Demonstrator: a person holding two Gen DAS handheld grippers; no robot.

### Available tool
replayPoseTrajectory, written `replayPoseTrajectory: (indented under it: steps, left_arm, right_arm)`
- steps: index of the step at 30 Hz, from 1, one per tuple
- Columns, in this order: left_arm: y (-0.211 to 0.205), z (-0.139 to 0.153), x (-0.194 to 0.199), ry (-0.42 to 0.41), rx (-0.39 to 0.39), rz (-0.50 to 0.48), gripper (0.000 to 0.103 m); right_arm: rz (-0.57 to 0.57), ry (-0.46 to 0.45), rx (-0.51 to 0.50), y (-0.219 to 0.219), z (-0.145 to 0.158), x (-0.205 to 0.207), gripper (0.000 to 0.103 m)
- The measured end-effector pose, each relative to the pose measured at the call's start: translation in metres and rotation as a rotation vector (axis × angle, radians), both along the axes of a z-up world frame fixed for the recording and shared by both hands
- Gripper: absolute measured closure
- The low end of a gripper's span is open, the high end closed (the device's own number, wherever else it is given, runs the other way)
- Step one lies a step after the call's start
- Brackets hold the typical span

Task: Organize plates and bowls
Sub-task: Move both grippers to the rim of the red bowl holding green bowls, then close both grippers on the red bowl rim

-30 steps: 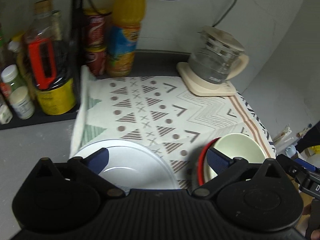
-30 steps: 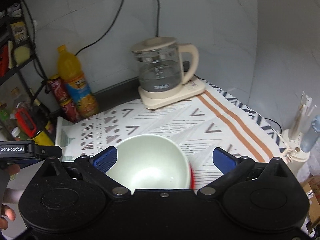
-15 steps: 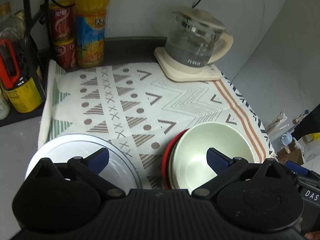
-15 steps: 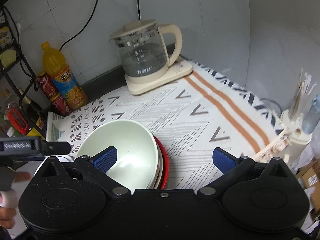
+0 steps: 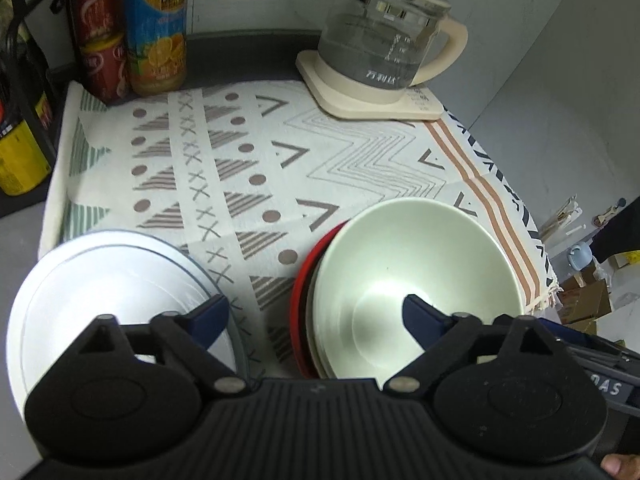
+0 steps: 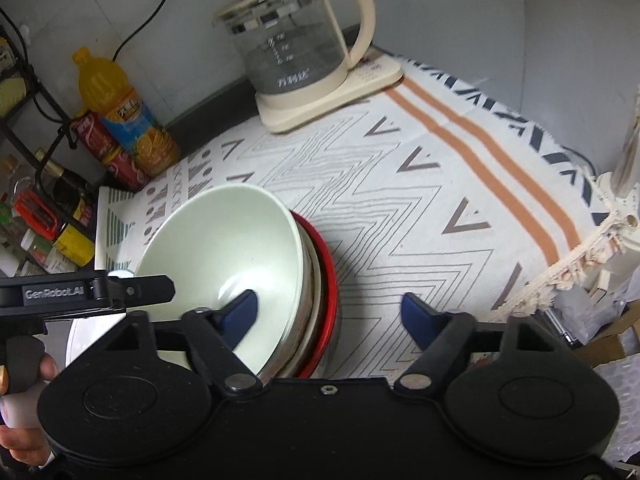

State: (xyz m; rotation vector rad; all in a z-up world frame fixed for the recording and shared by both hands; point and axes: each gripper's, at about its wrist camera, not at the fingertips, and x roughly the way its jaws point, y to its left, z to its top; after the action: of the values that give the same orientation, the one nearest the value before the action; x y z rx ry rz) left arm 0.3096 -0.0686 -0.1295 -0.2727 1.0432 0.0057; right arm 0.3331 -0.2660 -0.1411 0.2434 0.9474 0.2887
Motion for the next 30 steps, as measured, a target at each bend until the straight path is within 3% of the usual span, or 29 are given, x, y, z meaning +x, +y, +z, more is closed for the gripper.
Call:
replayPoseTrajectory:
  steps: [4,10,17,30]
  left_arm:
    - [0.001,-0.008,0.002,0.031,-0.053,0.014,0.048]
    - [0.001,-0.018,0.004,0.067,-0.062,0.031,0.070]
    - [0.007,-0.028,0.008,0.100,-0.071,0.058,0.082]
    - [0.018,-0.020,0.008,0.086,-0.103,0.085,0.084]
  right_arm:
    - [0.020,0.050,0.019,0.001,-0.009,0.008,0.053]
    - [0.079,0.085,0.047,0.006,-0.016,0.016,0.069]
    - [0.098,0.082,0.029,0.008,-0.015,0.021,0.071]
    - [0.097,0.028,0.057,0.012,0.003,0.031,0.072]
